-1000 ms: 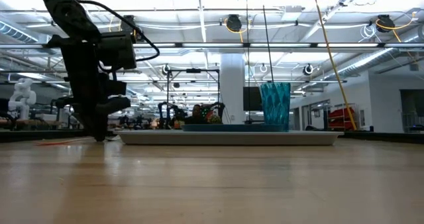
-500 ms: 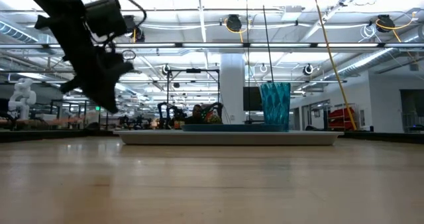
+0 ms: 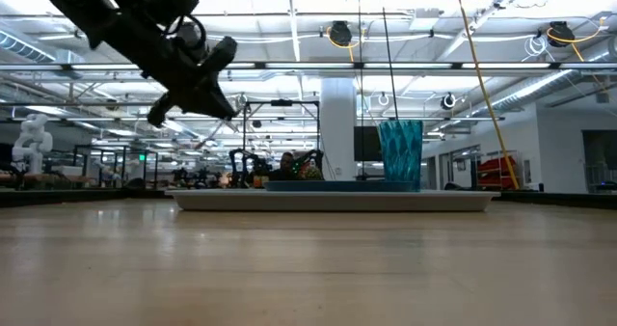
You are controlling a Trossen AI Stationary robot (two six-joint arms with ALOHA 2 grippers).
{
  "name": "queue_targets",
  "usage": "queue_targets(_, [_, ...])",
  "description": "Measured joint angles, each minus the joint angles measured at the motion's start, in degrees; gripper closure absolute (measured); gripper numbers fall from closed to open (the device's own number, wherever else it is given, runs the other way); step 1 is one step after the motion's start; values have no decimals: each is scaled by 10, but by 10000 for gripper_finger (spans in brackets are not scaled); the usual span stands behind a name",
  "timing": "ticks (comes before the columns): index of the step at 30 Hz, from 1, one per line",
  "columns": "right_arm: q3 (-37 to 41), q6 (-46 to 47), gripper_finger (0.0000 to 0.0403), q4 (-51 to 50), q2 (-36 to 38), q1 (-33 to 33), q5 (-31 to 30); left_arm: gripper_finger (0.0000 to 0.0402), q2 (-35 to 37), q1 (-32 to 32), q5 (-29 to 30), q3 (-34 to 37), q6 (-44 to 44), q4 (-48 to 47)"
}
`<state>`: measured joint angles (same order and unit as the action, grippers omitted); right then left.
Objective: Pick and place plate/cup/fork/spoon on tray
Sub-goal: Put the orange fork to the left of the blue plate on the blue tray
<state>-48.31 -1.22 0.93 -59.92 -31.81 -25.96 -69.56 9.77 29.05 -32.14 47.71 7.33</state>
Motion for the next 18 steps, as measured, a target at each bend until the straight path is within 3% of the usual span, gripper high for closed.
queue_targets(9, [0, -12, 232, -13, 0, 0, 0, 388, -124, -24, 82, 0, 61, 80])
queue_targets(18, [0, -22, 232, -35, 0, 0, -45, 385, -172, -14, 100, 0, 114, 102])
